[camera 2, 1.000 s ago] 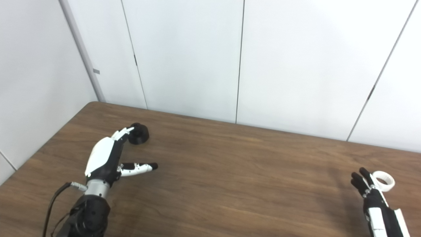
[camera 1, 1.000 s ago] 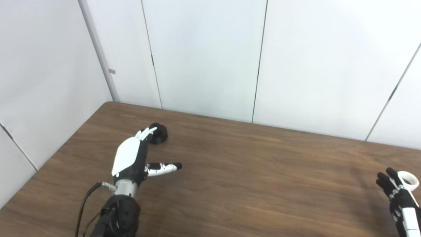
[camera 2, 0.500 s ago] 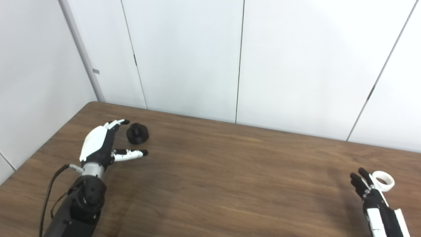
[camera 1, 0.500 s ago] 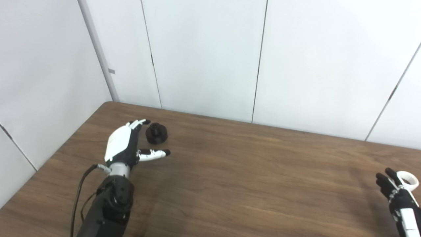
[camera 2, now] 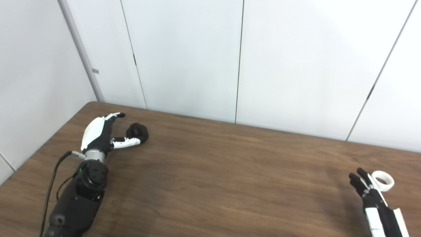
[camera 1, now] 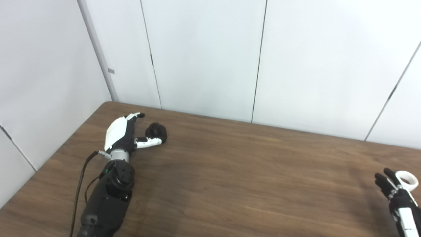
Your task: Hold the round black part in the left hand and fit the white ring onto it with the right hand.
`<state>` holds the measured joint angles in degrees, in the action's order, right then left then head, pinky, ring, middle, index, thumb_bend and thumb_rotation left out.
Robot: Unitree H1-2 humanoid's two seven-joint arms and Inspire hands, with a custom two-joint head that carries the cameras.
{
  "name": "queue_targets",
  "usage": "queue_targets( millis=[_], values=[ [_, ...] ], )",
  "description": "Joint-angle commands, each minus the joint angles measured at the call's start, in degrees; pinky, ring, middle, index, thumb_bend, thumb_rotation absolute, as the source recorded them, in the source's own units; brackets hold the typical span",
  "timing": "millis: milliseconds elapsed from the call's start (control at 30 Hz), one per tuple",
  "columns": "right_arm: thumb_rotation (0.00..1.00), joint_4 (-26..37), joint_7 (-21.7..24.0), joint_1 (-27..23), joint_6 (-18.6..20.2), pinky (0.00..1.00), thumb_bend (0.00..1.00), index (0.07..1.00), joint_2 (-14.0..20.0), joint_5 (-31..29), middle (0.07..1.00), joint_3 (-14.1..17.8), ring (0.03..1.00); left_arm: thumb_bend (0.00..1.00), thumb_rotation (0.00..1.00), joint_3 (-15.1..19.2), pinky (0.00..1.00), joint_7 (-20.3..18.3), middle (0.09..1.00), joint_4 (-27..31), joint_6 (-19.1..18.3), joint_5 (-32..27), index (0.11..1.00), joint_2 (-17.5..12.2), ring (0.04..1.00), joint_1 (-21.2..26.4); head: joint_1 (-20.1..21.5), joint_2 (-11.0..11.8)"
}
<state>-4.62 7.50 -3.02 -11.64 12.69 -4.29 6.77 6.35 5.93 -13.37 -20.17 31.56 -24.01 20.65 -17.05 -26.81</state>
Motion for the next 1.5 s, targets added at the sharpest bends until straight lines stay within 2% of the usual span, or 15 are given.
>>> queue_targets(
  millis=[0, 167, 433, 567, 900, 1467],
  values=[
    [0.93, -4.2, -0.7, 2.6, -1.4, 0.96, 0.67, 0.919, -1.7, -0.1, 0.892, -0.5, 0.908, 0.91, 0.29, -1.0, 1.00, 0.3, 0.941, -0.5, 0.1, 1.0, 0.860, -3.1, 0.999, 3.9, 0.0, -0.1],
    [0.94, -4.4, -1.1, 2.6, -2.1, 0.95, 0.67, 0.921, -1.9, 0.7, 0.893, -0.6, 0.902, 0.89, 0.31, -4.2, 1.00, -2.9, 0.954, -4.3, -1.1, 0.4, 0.860, -6.1, 1.000, 6.6, 0.5, -0.1],
    [0.94, -3.6, -1.2, 2.8, -2.0, 0.94, 0.66, 0.929, -2.1, 0.8, 0.892, -0.9, 0.911, 0.90, 0.32, -7.6, 1.00, -5.7, 0.954, -8.4, -2.1, 0.4, 0.841, -9.1, 1.000, 9.3, 1.1, -0.2],
    [0.95, -3.5, -1.5, 2.9, -2.3, 0.94, 0.65, 0.927, -2.2, 1.3, 0.892, -1.0, 0.909, 0.92, 0.36, -8.9, 1.00, -7.1, 0.961, -9.8, -2.4, 0.0, 0.845, -9.9, 1.000, 10.0, 1.2, -0.3],
    [0.96, -2.8, -2.0, 3.3, -1.9, 0.95, 0.64, 0.926, -2.5, 2.3, 0.891, -1.1, 0.910, 0.94, 0.40, -10.6, 1.00, -8.1, 0.956, -12.9, -2.0, -1.1, 0.832, -10.0, 1.000, 11.3, 1.4, -0.4],
    [0.96, -2.3, -2.1, 3.1, -1.4, 0.95, 0.68, 0.927, -2.9, 2.5, 0.894, -1.2, 0.903, 0.92, 0.38, -12.2, 1.00, -8.3, 0.941, -14.0, -2.3, -1.9, 0.821, -9.1, 0.996, 12.2, 1.7, -0.5]
  ],
)
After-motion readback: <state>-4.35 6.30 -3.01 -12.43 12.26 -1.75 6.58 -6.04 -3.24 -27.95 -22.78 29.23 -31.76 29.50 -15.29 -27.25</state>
